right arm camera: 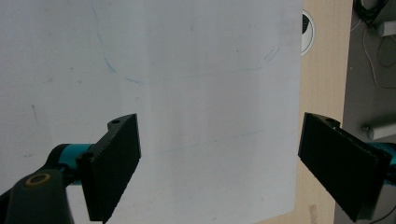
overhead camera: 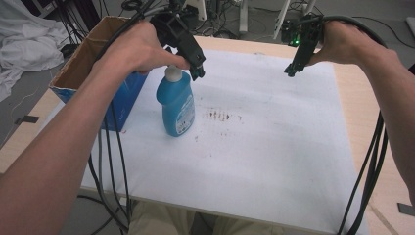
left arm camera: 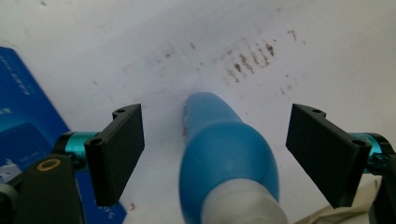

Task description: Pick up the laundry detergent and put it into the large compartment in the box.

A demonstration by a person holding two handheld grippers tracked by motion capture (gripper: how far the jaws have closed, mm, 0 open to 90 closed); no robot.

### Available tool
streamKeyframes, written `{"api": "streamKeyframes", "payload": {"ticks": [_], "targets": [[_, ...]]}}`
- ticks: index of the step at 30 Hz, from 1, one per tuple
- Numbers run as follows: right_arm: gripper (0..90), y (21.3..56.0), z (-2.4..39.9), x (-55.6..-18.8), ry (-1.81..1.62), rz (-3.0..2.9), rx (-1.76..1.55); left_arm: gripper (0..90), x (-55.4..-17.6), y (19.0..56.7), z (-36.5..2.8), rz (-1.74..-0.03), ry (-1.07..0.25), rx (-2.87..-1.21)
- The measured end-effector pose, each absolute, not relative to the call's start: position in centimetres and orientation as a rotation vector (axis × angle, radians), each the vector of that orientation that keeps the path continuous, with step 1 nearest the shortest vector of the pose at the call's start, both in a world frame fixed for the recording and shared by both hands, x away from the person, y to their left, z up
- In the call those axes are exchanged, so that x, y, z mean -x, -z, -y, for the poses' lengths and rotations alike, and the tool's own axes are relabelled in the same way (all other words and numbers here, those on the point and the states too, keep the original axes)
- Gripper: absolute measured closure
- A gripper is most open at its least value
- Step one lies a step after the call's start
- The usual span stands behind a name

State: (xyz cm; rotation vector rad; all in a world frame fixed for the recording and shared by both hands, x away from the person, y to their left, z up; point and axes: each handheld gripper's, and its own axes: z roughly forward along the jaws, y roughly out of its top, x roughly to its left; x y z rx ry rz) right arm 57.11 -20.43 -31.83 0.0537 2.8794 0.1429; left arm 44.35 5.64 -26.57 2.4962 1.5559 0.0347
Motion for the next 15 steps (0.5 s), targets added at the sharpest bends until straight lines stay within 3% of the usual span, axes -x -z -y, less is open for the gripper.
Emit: {"api": "streamKeyframes", "payload": {"ticks": [15], "targets": [[12.2, 31.4, 20.4, -56.8, -0.138, -2.876, -0.055, 19.4, -42.0, 27.3, -5.9, -1.594, -0.075, -2.490]]}}
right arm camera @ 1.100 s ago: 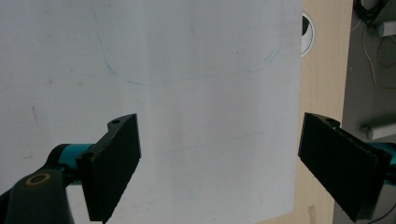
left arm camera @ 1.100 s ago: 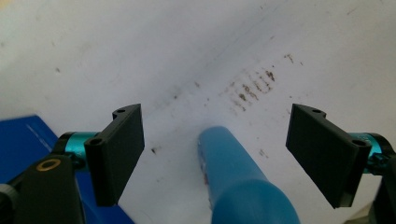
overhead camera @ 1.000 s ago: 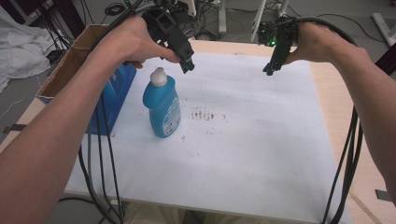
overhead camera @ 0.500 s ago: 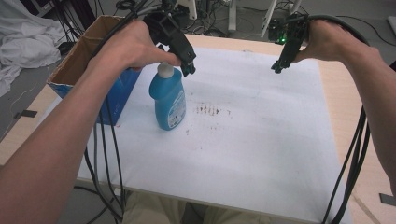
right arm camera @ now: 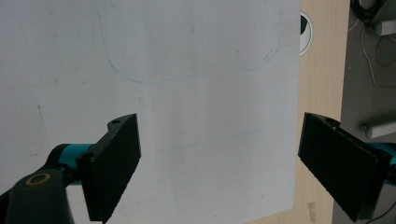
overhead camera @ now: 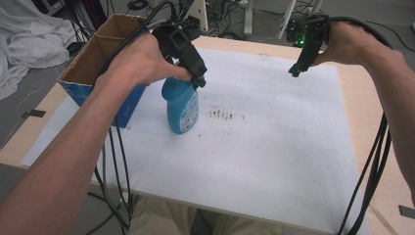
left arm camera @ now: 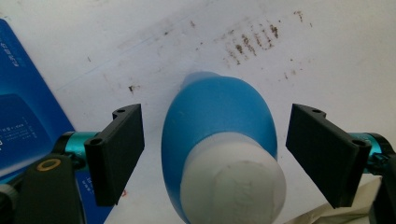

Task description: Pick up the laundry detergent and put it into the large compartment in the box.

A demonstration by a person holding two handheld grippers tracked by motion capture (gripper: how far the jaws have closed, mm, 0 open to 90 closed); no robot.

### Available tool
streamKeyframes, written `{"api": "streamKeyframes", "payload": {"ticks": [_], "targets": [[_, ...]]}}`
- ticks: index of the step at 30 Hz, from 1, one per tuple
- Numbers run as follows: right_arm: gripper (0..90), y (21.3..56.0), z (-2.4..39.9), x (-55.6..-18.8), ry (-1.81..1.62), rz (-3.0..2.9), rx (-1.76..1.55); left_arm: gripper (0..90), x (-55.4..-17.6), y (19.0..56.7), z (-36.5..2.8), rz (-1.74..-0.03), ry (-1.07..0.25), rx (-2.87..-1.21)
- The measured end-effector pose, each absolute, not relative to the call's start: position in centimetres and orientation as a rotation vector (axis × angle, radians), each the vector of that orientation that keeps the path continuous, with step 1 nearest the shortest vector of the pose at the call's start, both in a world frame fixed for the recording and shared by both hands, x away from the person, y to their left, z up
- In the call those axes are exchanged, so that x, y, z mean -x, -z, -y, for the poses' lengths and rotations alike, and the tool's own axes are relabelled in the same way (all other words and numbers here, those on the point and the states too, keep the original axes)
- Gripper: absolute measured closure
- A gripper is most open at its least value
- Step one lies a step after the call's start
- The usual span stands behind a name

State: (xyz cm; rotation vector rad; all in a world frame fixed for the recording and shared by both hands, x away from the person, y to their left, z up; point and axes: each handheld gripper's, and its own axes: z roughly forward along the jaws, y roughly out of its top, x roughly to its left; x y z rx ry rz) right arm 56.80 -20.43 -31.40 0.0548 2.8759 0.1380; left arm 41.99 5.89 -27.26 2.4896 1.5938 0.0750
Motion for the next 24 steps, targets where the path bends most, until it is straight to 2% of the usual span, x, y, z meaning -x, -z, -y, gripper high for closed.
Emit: {"api": "streamKeyframes", "payload": {"ticks": [15, 24], "targets": [[12.2, 31.5, 20.4, -56.7, -0.136, -2.875, -0.052, 19.6, -41.7, 28.3, -6.0, -1.597, -0.042, -2.513], [12.2, 31.6, 20.4, -56.7, -0.125, -2.875, -0.054, 24.2, -41.8, 28.2, -6.0, -1.604, -0.060, -2.516]]}}
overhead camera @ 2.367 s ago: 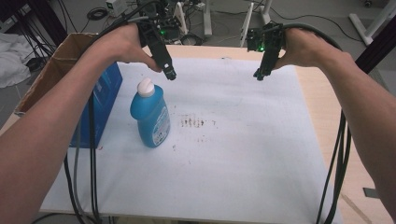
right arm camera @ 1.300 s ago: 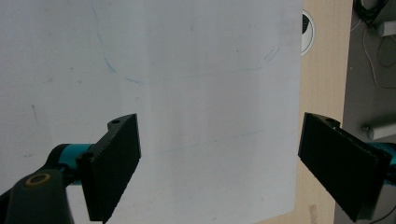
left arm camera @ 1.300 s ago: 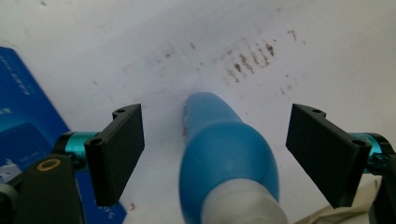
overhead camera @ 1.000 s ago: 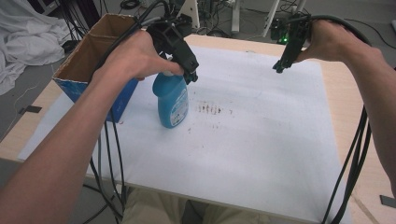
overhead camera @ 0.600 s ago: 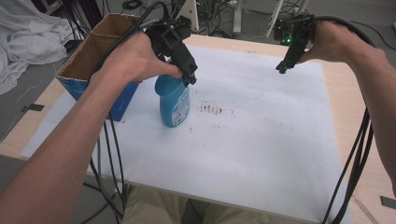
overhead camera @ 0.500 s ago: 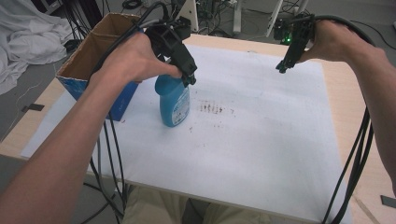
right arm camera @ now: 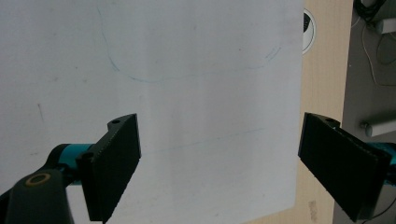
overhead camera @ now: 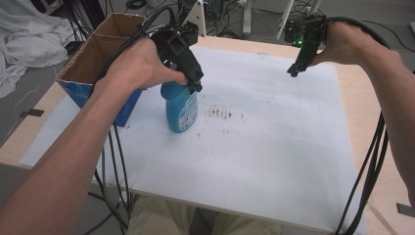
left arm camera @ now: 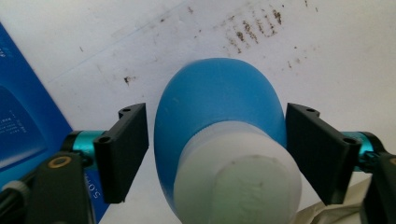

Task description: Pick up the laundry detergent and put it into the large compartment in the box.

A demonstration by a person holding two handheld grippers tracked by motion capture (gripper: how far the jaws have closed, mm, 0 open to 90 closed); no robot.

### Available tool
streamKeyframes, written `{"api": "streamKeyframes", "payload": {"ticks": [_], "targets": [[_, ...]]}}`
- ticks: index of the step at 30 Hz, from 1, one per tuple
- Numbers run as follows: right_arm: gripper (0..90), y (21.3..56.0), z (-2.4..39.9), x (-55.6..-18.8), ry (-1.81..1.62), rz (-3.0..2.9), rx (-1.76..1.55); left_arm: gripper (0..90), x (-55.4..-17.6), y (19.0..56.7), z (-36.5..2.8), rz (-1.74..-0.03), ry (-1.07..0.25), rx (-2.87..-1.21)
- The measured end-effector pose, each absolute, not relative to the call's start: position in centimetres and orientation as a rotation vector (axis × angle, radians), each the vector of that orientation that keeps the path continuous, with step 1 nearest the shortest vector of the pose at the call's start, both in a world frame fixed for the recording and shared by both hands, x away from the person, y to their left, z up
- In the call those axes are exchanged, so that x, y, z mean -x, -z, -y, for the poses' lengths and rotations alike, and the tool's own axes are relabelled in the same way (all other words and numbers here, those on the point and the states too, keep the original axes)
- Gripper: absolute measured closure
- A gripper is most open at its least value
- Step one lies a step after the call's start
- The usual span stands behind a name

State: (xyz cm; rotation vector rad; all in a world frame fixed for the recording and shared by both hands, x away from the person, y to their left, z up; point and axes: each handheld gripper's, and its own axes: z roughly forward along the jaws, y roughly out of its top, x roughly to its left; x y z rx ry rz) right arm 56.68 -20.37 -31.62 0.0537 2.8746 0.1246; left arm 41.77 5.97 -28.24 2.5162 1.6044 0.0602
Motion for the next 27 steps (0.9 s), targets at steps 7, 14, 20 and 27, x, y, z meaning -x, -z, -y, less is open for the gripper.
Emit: {"api": "streamKeyframes", "payload": {"ticks": [7, 14, 20, 27], "targets": [[12.2, 31.67, 20.51, -56.76, -0.124, -2.874, -0.057, 27.0, -41.74, 28.19, -5.81, -1.601, -0.057, -2.517], [12.2, 31.77, 20.44, -56.79, -0.129, -2.874, -0.053, 28.7, -41.68, 28.02, -5.60, -1.596, -0.060, -2.523], [12.2, 31.87, 20.35, -56.82, -0.127, -2.876, -0.050, 31.7, -41.67, 28.06, -5.71, -1.604, -0.063, -2.529], [12.2, 32.00, 20.05, -56.77, -0.117, -2.875, -0.039, 33.3, -41.68, 28.07, -5.69, -1.605, -0.053, -2.528]]}}
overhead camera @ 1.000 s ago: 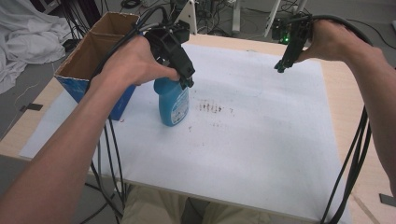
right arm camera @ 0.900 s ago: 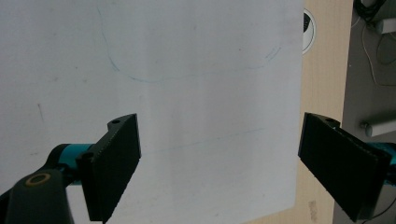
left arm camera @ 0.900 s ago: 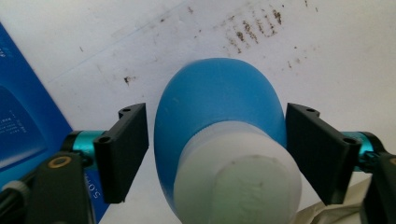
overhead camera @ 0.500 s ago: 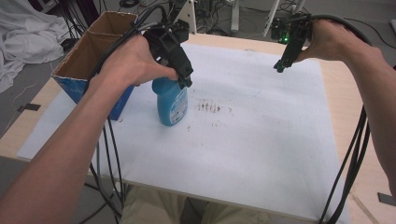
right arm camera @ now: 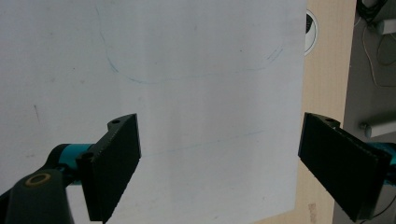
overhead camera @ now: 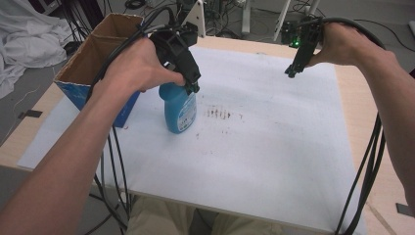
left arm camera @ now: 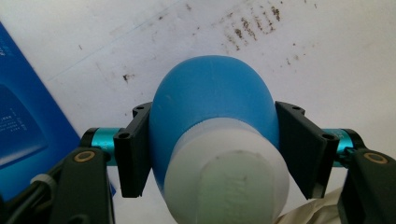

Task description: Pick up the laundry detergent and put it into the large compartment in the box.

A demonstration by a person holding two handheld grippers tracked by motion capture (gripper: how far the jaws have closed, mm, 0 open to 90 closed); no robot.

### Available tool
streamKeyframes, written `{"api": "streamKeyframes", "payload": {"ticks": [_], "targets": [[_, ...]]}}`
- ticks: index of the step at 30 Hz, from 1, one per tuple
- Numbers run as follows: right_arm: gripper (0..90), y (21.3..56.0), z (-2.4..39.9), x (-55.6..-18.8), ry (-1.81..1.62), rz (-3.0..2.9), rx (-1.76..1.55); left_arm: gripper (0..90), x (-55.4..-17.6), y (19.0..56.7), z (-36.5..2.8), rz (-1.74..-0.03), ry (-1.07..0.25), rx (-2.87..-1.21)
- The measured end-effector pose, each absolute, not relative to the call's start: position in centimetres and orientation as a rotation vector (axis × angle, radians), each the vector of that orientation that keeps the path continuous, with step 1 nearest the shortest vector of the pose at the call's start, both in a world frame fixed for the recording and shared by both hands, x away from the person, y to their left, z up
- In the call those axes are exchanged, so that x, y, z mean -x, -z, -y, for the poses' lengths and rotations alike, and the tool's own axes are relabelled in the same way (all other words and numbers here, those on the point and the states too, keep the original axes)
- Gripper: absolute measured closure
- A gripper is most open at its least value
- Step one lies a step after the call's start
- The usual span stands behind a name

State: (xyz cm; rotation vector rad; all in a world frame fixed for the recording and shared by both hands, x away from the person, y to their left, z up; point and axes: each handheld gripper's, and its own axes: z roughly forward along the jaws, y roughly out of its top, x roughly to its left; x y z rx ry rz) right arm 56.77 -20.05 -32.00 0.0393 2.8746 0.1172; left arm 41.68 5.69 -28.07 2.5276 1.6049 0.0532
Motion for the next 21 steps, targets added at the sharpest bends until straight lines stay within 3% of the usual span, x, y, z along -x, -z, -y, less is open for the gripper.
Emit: {"api": "streamKeyframes", "payload": {"ticks": [21], "targets": [[12.2, 32.07, 20.05, -56.78, -0.124, -2.874, -0.040, 37.8, -41.90, 28.01, -5.66, -1.631, -0.052, -2.536]]}}
